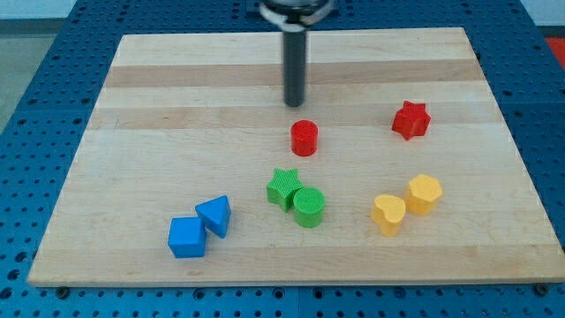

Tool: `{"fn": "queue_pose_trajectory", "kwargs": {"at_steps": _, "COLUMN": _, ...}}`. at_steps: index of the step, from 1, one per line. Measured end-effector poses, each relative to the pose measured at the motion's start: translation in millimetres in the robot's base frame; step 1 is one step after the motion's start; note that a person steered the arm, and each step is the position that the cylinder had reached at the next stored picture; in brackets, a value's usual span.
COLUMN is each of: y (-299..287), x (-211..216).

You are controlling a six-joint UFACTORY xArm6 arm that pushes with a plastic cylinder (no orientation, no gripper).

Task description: Slide the red circle diagonally towards the yellow hexagon

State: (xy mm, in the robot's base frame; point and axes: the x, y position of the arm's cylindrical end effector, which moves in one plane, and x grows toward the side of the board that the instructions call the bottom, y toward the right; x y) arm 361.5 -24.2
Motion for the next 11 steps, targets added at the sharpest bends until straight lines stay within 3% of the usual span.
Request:
{"fn": "queue_pose_trajectory", "kwargs": {"at_steps": 1, "y": -33.9, "x": 31.5}}
{"fn": "queue_pose_trajectory", "kwargs": {"at_steps": 2, "y": -33.9, "x": 37.1}}
{"fn": "queue_pose_trajectory", "kwargs": {"at_steps": 4, "y": 30.9, "x": 65.8}}
{"fn": "queue_pose_trajectory", "kwargs": {"at_steps": 7, "y": 67.3, "x": 69.3}}
{"fn": "queue_pose_trajectory", "kwargs": {"at_steps": 9, "y": 66.2, "x": 95.3}}
{"fn": "queue_pose_trajectory", "kwargs": {"at_steps": 11, "y": 41.9, "x": 85.4}}
